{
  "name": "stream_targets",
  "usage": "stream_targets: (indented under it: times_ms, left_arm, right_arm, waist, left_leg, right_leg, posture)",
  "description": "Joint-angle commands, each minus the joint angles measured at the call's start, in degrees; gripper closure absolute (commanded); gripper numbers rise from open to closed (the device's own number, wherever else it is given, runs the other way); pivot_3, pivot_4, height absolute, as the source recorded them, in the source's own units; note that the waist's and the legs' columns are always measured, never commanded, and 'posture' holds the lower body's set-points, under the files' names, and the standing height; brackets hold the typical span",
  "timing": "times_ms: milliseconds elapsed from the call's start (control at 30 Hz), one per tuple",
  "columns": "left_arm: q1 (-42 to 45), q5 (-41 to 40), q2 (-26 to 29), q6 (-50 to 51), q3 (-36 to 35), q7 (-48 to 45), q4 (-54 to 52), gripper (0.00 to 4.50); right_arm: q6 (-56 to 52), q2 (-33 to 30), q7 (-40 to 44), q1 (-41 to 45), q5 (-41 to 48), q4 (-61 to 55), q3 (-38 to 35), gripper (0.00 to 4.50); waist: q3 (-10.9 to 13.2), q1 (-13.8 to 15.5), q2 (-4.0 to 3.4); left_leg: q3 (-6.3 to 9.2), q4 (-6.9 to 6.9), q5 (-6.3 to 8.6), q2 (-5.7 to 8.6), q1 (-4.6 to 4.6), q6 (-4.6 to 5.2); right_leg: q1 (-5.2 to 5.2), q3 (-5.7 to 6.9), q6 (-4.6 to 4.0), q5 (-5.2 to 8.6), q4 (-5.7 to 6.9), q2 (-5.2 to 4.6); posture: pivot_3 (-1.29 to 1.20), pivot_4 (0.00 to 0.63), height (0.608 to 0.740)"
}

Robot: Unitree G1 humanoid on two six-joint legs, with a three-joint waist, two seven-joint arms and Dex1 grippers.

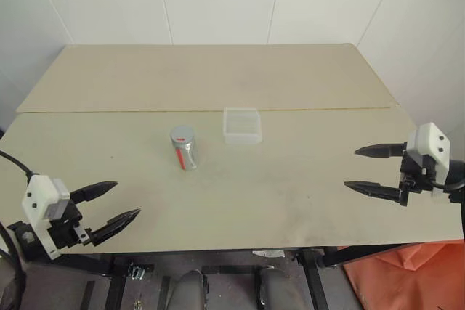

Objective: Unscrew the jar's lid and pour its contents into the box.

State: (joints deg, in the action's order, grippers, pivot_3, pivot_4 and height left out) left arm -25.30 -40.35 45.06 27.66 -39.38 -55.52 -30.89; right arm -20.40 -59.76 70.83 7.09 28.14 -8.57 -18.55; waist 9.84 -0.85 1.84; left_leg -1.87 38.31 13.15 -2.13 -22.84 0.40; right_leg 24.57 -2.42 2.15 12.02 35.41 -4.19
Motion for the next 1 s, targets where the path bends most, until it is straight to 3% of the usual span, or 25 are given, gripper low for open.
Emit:
stream_targets:
  times_ms: [33, 267, 467, 733, 1000]
  left_arm:
    - [0.49, 0.19, 0.04, -0.87, -0.64, 0.65, -1.39, 0.02]
    - [4.81, 4.92, -3.34, -4.76, 4.82, 6.22, -0.77, 0.02]
    - [10.51, 19.1, -15.64, -18.16, 17.87, 15.59, 4.88, 0.02]
    - [19.3, 28.61, -26.51, -23.89, 28.79, 26.82, 13.11, 0.02]
    - [25.82, 31.28, -28.95, -27.05, 33.61, 28.84, 21.35, 0.02]
  right_arm:
    - [1.39, 0.1, -0.1, 1.53, 0.15, -0.8, -0.16, 0.0]
    - [0.95, 0.78, -0.91, 1.41, 0.36, -1.75, -0.46, 0.0]
    - [1.32, 1.09, -1.56, 0.79, -0.31, -2.13, -0.24, 0.0]
    - [-0.07, 2.5, -4.71, 0.19, 0.07, -4.36, -1.08, 0.0]
    - [-2.87, 2.87, -8.31, -4.05, 1.62, -9.5, -4.84, 0.0]
  waist:
    - [0.0, 0.01, 0.0]
    - [0.0, 0.24, 0.0]
    - [-0.04, 0.21, -0.01]
    - [-0.07, 0.54, 0.01]
    - [-0.09, 0.7, 0.03]
  left_leg:
    - [0.0, 0.0, 0.0, 0.0, 0.0, 0.0]
    - [0.0, 0.0, 0.0, 0.03, -0.03, 0.0]
    - [0.02, 0.01, 0.0, 0.09, 0.03, 0.0]
    - [0.07, 0.15, -0.01, 0.14, 0.0, 0.02]
    - [0.09, 0.29, -0.01, 0.14, -0.09, 0.02]
  right_leg:
    - [0.0, 0.0, 0.0, 0.0, 0.0, 0.0]
    - [-0.02, 0.0, 0.0, 0.0, -0.02, -0.02]
    - [-0.27, -0.03, 0.09, -0.09, -0.17, -0.02]
    - [-0.32, -0.08, 0.24, -0.23, -0.19, -0.01]
    - [-0.32, -0.11, 0.6, -0.45, -0.21, 0.01]
  posture:
    - [0.0, 0.15, 0.74]
    - [0.0, 0.15, 0.74]
    - [0.0, 0.15, 0.74]
    - [0.0, 0.15, 0.74]
    - [0.0, 0.15, 0.74]
